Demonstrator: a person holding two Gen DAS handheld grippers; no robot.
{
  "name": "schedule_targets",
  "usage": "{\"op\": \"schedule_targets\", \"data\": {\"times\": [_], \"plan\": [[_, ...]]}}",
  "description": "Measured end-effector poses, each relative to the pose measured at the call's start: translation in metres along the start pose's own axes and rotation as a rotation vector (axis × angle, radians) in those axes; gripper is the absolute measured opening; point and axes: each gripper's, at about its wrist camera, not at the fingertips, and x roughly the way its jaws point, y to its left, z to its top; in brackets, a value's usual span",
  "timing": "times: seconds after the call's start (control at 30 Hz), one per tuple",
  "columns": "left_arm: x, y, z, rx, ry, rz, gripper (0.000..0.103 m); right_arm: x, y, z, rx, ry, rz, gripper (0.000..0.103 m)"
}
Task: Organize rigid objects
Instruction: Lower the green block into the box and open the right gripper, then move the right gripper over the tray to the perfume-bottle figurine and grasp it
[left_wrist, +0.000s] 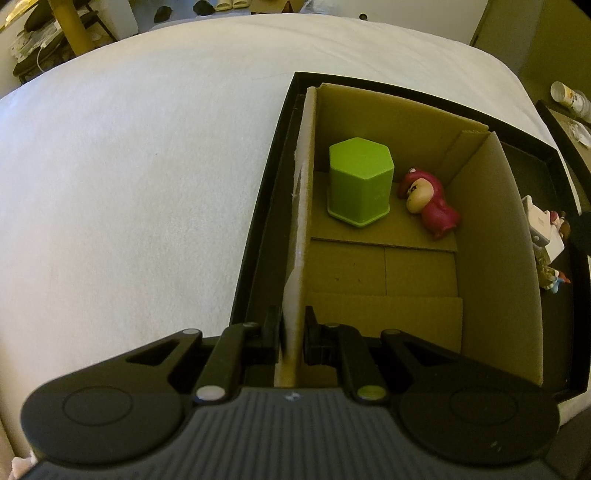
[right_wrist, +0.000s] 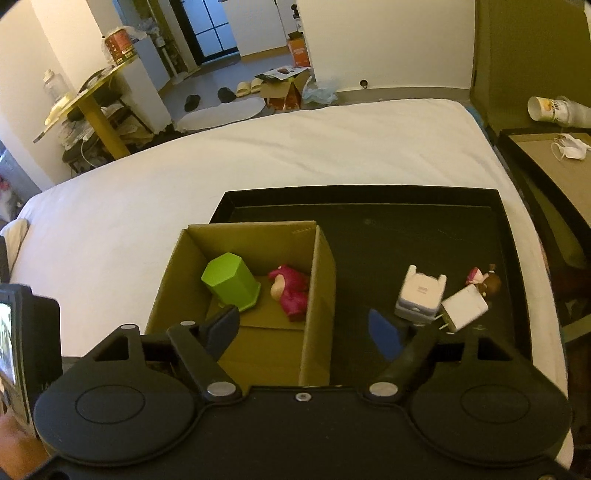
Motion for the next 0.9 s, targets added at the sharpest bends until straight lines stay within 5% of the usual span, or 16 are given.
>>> {"op": "schedule_targets", "data": {"times": [0.27, 0.9], "plan": [[0.0, 0.001, 0.001, -0.003, 0.003, -0.001, 0.01, -0.015, -0.021, -0.012, -0.012, -0.03, -0.021, 0.087], [-0.003, 0.001, -0.001, 0.006, -0.007, -0.003, 0.01, -0.027, -0.07, -0.041, 0.037, -0.031, -0.043, 0.088]]}}
